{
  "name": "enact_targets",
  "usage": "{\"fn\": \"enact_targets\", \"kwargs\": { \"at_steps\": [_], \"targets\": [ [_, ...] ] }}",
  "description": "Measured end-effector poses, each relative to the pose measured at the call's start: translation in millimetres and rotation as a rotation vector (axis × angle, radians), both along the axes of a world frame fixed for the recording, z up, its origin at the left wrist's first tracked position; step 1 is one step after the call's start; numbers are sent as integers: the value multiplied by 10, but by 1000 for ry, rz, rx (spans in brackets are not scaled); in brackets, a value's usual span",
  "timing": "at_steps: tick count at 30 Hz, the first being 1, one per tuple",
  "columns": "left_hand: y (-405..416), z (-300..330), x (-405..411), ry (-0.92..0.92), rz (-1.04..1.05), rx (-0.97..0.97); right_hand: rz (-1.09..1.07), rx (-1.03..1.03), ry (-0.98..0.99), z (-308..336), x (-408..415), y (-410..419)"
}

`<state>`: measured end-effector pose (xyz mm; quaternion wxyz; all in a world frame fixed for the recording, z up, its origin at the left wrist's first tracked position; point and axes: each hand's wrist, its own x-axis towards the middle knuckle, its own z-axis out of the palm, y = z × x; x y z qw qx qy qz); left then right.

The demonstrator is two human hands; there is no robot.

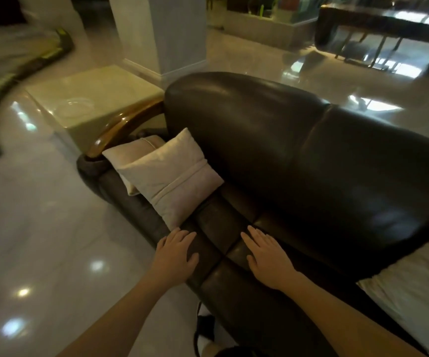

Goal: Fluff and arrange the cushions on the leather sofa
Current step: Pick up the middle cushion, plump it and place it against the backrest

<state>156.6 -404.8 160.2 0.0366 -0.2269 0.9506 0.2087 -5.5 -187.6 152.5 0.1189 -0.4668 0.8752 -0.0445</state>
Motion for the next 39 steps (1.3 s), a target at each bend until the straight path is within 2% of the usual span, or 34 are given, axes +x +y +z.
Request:
{"fn": "enact_targets", "kwargs": {
  "at_steps": [6,10,15,25,33,39],
  "targets": [
    [-1154,-123,-386,-95,44,-13,-3,19,-118,-373,-506,-1196],
    [-1406,-106,-477,-94,58,-6,-2,20,-144,-383,-560,-1448],
    [-1973,-208,-679,-111,138,90,-38,34,-227,-497,-681,-1930],
    [-3477,-447,-1239,-161,167,312,-248,80,-361,-553,-795,-2946],
    [-4661,-819,-1513,-211,227,333,-299,68,-469,-715,-859,-4242],
    [-5325,-1064,-1662,-217,285,331,-353,66,-565,-1004,-868,-4922]
  ]
}}
